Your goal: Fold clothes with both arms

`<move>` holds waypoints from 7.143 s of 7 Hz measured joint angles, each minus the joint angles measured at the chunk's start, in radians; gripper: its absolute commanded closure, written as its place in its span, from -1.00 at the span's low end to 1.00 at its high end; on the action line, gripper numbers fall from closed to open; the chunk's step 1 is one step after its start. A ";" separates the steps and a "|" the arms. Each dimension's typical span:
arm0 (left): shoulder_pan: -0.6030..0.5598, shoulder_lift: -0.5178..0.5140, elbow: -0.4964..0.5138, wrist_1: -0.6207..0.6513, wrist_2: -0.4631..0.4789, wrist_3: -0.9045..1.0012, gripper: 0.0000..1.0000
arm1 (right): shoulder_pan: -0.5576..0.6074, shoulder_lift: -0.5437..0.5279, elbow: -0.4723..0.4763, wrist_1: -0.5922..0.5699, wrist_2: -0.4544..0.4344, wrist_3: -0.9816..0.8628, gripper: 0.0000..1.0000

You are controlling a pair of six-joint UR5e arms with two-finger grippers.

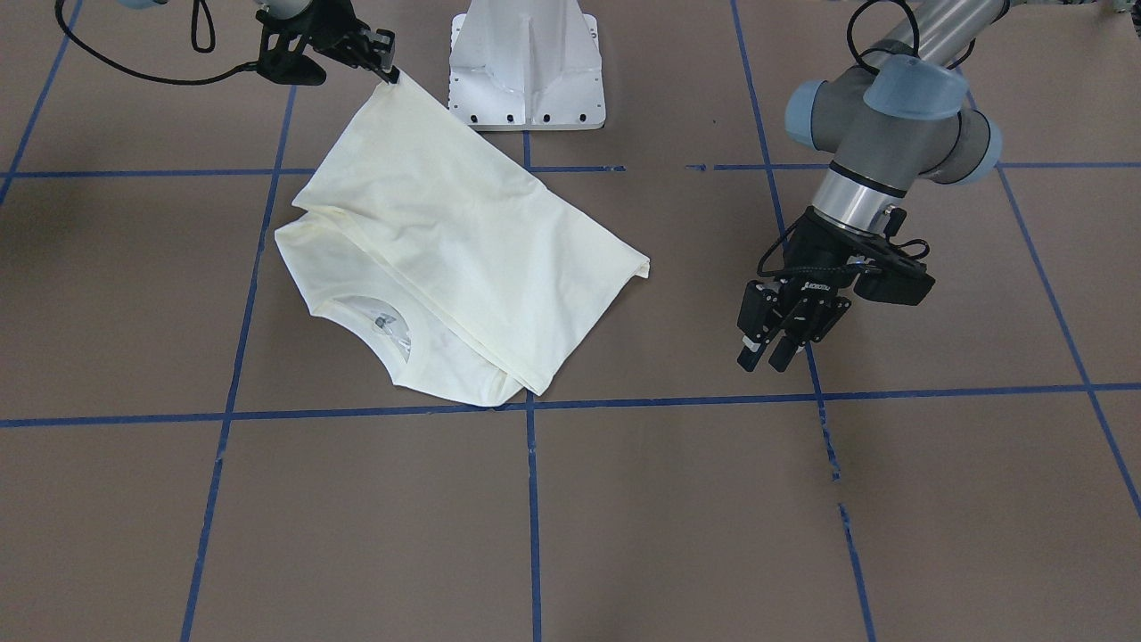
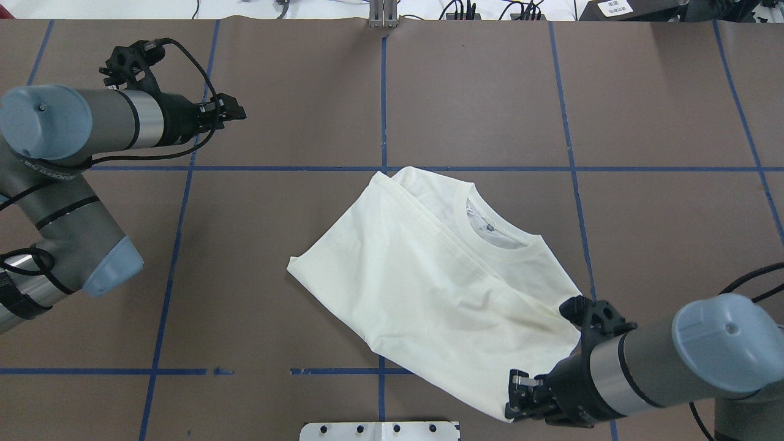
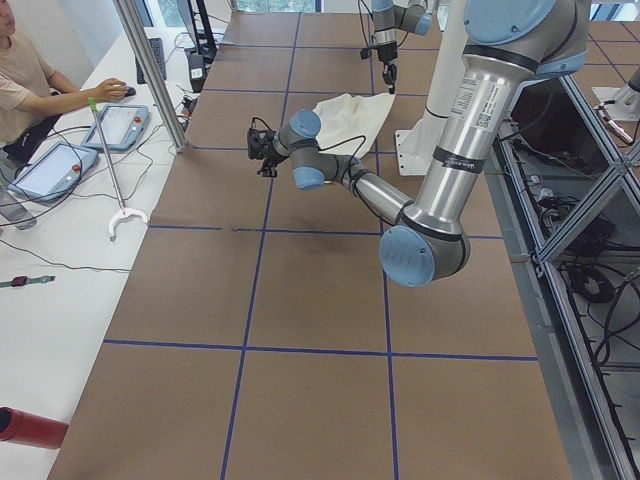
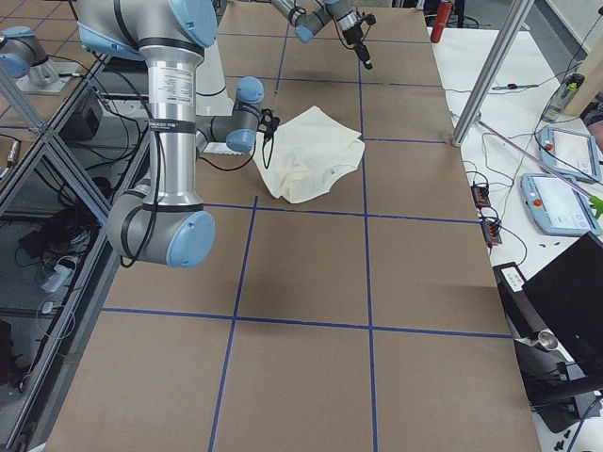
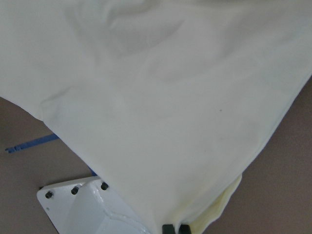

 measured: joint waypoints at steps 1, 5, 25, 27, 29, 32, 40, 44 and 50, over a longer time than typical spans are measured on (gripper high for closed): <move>0.003 0.002 -0.023 0.003 -0.084 -0.032 -0.21 | -0.020 -0.001 -0.006 0.000 -0.016 0.008 -1.00; 0.193 0.022 -0.100 0.061 -0.204 -0.325 -0.29 | 0.231 0.011 -0.067 0.000 -0.040 -0.063 -1.00; 0.141 -0.059 0.020 0.273 -0.099 -0.004 1.00 | 0.336 0.161 -0.239 -0.003 -0.142 -0.138 -1.00; 0.031 -0.262 0.283 0.201 -0.097 0.097 1.00 | 0.329 0.188 -0.245 0.000 -0.155 -0.136 -1.00; -0.020 -0.454 0.613 -0.002 -0.053 0.146 -0.01 | 0.311 0.216 -0.249 0.000 -0.174 -0.136 -1.00; -0.031 -0.420 0.559 -0.055 -0.041 0.156 -0.03 | 0.257 0.287 -0.269 -0.010 -0.251 -0.111 -1.00; -0.031 -0.295 0.389 -0.048 -0.044 0.154 -0.03 | 0.022 0.516 -0.442 -0.183 -0.543 0.111 -0.75; -0.031 -0.294 0.388 -0.048 -0.044 0.155 -0.03 | 0.006 0.528 -0.481 -0.213 -0.551 0.110 -0.45; -0.030 -0.295 0.388 -0.048 -0.044 0.153 -0.03 | 0.003 0.524 -0.441 -0.262 -0.576 0.104 1.00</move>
